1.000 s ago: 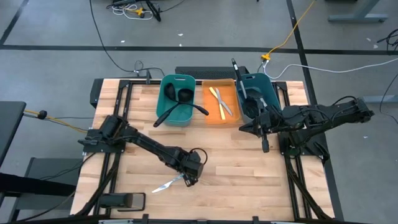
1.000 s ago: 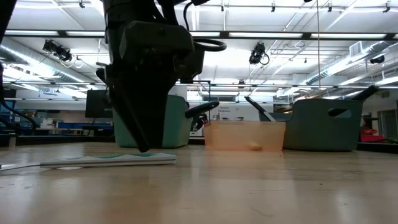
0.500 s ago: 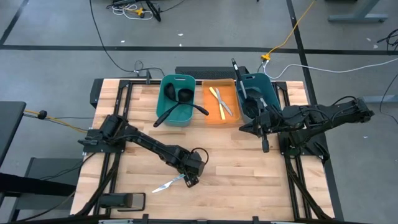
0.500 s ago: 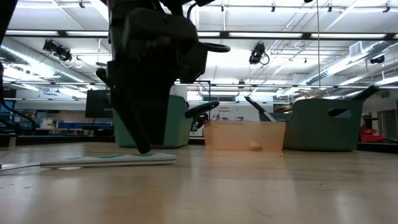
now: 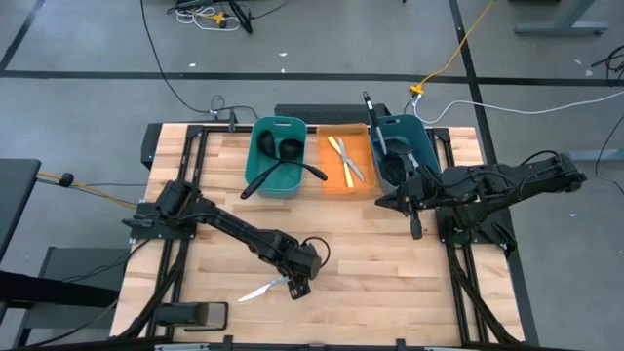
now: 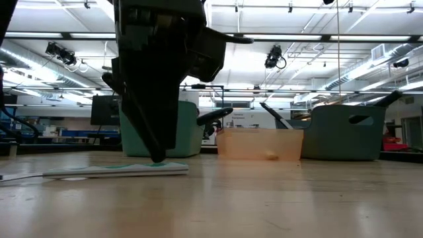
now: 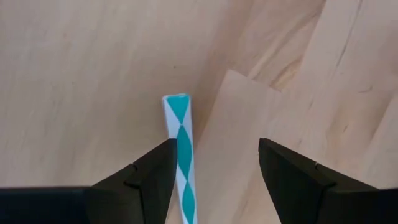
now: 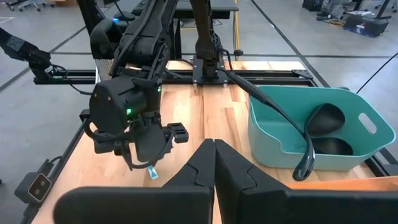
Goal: Pick & Place Kitchen Items
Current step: Put the white patterned table knife into the orange bin
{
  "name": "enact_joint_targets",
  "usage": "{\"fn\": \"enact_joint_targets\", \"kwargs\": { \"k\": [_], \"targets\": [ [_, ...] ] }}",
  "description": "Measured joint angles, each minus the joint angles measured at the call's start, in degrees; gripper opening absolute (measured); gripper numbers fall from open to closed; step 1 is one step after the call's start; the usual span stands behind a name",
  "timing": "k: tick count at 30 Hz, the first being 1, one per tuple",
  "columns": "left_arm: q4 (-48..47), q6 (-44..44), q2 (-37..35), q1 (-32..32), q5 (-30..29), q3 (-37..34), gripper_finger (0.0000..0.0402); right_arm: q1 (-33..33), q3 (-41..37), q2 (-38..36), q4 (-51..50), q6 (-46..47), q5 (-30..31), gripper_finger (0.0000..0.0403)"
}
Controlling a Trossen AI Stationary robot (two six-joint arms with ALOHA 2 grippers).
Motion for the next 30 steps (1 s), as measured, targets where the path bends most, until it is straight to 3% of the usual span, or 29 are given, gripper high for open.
{"fn": "enact_joint_targets", "kwargs": {
  "k": [17, 22, 30],
  "targets": [
    [2.89, 3.15, -0.02, 0.24, 6.21, 0.02, 0.0232, 0.01, 0.00, 0.00, -2.05, 0.46, 0.00, 0.0005],
    [1.58, 1.37, -0.01, 0.63, 9.67, 0.02, 0.0251, 0.02, 0.00, 0.00, -2.03, 0.00, 0.01, 0.0005],
    [-4.53, 4.62, 0.00, 1.27, 7.47, 1.76, 0.0288, 0.02, 0.02, 0.00, -2.02, -0.06, 1.92, 0.0005]
  ]
}}
